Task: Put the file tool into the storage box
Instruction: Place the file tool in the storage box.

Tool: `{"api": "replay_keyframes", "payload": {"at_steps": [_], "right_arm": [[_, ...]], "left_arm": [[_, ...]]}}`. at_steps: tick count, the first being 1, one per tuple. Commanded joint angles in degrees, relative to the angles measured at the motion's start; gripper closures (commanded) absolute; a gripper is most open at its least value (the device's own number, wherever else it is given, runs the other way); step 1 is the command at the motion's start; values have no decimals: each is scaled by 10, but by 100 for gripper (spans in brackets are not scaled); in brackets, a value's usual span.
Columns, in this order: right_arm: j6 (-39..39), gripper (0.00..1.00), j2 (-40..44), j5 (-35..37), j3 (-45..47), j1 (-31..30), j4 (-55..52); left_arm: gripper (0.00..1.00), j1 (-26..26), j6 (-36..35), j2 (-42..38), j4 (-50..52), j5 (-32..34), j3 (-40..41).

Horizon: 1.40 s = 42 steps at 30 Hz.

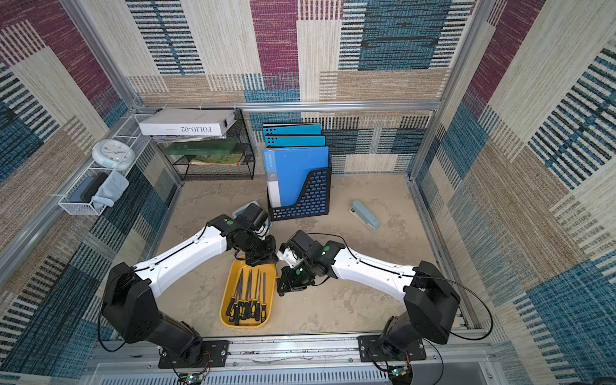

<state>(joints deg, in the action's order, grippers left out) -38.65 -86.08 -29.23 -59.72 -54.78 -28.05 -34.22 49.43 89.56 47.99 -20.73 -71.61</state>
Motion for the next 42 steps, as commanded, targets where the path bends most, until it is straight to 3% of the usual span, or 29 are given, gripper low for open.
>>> {"api": "replay_keyframes", "payload": {"at_steps": [1,4,6,9,13,20,36,42], "right_arm": [[-9,75,6,-12,2,-1,23],[-12,51,6,-14,-7,2,17],[-10,41,7,-8,-19,7,0],[-7,34,9,5,-35,21,-33],[-13,32,19,8,-30,40,-48],[-11,31,15,11,-23,43,-52],[-11,31,25,24,5,44,-46],[-9,31,20,29,14,44,-44]], "left_arm": [[98,1,-14,-4,17,24,-11],[98,5,-48,-12,52,30,-19],[98,13,-76,-22,82,36,-13],[98,31,-124,-51,119,72,16],[98,53,-181,-77,173,147,50],[98,66,-197,-53,182,238,83],[98,64,-190,-3,126,250,123],[81,60,-181,4,122,250,133]]}}
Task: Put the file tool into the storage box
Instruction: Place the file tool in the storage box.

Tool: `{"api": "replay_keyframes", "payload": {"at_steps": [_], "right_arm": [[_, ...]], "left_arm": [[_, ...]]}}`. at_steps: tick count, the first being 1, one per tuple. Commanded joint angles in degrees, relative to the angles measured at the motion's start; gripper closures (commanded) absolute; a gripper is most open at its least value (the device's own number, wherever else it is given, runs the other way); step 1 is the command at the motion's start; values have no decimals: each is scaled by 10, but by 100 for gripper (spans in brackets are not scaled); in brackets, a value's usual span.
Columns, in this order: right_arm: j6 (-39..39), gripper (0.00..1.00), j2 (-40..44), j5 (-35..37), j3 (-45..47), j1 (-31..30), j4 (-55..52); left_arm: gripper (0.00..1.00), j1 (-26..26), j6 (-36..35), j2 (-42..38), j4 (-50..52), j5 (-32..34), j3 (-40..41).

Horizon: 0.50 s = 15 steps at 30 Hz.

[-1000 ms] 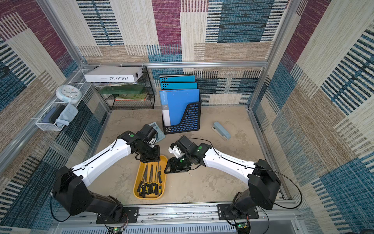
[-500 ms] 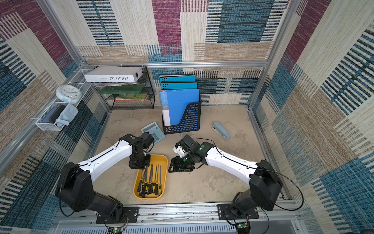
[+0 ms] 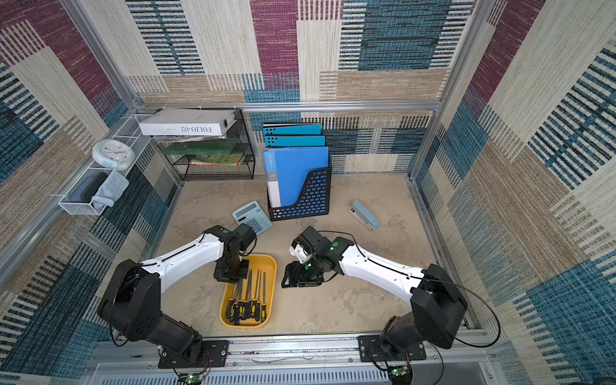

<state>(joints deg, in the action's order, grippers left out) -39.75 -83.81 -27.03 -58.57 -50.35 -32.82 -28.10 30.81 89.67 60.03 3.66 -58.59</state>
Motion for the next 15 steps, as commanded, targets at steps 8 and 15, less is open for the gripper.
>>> {"api": "replay_keyframes", "payload": {"at_steps": [8,15], "right_arm": [[21,30,12,51,2,28,-26],[61,26,72,183,-45,92,-67]], "left_arm": [[68,-2,13,-17,22,-9,-7],[62,6,24,-72,89,20,-120]]}}
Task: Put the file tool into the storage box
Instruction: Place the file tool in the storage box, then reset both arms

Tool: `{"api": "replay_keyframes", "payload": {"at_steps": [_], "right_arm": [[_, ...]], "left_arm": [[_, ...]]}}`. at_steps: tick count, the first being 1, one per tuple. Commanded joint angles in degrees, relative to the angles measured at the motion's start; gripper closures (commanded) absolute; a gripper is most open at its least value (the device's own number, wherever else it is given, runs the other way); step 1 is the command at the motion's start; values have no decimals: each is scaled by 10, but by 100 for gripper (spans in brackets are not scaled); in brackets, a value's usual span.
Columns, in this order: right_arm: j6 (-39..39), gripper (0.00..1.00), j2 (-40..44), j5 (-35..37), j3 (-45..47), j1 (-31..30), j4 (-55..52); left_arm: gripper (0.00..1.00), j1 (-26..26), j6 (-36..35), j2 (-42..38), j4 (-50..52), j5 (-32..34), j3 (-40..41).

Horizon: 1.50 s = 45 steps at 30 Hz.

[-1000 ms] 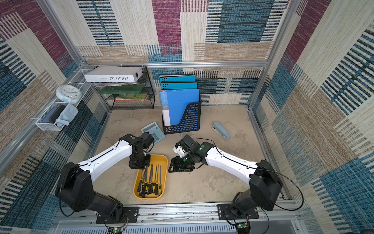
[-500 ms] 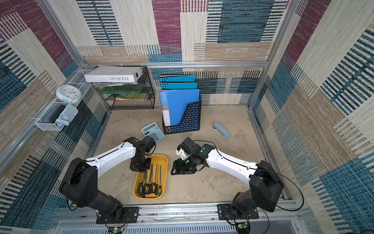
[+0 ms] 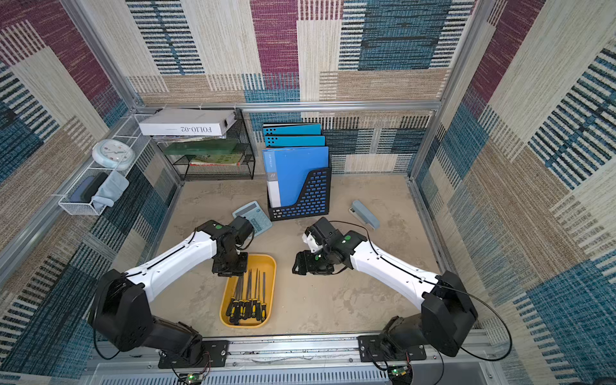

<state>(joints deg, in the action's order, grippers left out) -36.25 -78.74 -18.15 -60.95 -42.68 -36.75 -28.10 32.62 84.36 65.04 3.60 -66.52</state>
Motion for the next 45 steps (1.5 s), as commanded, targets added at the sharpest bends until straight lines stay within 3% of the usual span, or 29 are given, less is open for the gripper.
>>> {"api": "replay_keyframes", "payload": {"at_steps": [1,3,5,8,9,10,16,19,23,28,31,35,38,42,45], "right_arm": [[27,25,34,133,-27,20,-30],[47,15,71,219,-22,35,-15],[77,3,107,286,1,54,21],[134,0,149,350,42,96,88],[153,1,157,364,56,114,112],[166,1,161,383,66,128,133],[270,0,143,463,142,222,324],[257,1,106,442,176,300,417],[258,1,44,432,208,359,500],[307,0,5,406,295,374,676],[326,1,-31,410,309,375,721],[370,0,-48,380,352,374,834],[378,1,-72,377,369,380,891],[375,1,-78,337,413,390,979],[347,0,-73,283,453,425,1032]], "left_arm": [[62,10,3,-28,41,20,-60],[60,22,-1,-52,41,24,-110],[51,39,-1,-72,39,49,-159],[33,67,-14,-89,12,99,-208],[14,80,-26,-89,-2,104,-219],[0,91,-35,-85,-12,110,-227],[1,173,-78,-33,-78,173,-238],[1,224,-97,-33,-179,198,-166],[1,263,-143,-89,-417,203,30],[1,268,-189,-120,-629,201,216],[1,268,-191,-107,-674,215,272],[1,268,-213,-99,-820,230,351],[1,268,-232,-68,-861,229,356],[1,267,-245,-20,-956,191,384],[1,259,-259,3,-972,179,383]]}}
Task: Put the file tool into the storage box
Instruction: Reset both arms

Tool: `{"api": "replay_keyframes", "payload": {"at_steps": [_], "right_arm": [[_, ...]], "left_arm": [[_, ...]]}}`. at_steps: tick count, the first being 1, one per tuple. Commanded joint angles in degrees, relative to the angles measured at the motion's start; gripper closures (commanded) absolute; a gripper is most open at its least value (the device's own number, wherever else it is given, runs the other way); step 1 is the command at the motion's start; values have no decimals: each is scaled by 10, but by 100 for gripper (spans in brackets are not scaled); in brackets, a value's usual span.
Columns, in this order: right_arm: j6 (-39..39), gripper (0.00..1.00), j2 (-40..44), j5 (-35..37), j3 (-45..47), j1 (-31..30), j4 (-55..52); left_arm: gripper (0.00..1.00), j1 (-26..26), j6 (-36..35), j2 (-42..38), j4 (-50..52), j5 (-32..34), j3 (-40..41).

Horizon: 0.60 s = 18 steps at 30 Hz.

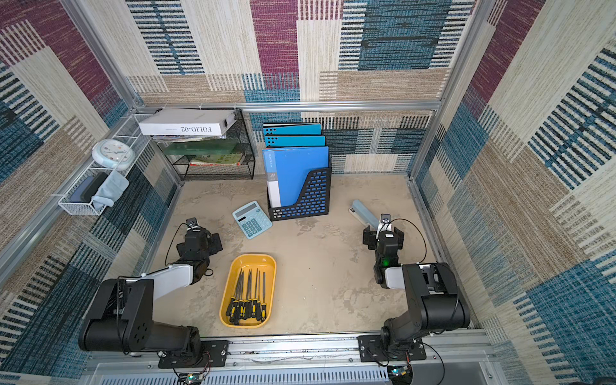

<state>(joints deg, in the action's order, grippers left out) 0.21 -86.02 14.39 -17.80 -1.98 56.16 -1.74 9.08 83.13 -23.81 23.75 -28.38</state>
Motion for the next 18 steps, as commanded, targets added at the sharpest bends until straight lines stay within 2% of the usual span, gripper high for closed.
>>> {"api": "replay_keyframes", "payload": {"at_steps": [1,2,4,6,18], "right_arm": [[-26,1,-13,-54,38,28,143],[-25,1,-17,-52,44,29,163],[-23,0,-7,-57,34,29,126],[-25,1,-9,-56,36,29,132],[-24,1,-7,-55,37,29,133]], "left_arm": [[1,-8,-27,35,-136,-17,12],[1,-17,-42,43,-157,-7,16],[1,-18,-29,35,-97,-1,-1],[1,-19,-32,37,-122,1,4],[1,-19,-32,36,-119,2,2]]}}
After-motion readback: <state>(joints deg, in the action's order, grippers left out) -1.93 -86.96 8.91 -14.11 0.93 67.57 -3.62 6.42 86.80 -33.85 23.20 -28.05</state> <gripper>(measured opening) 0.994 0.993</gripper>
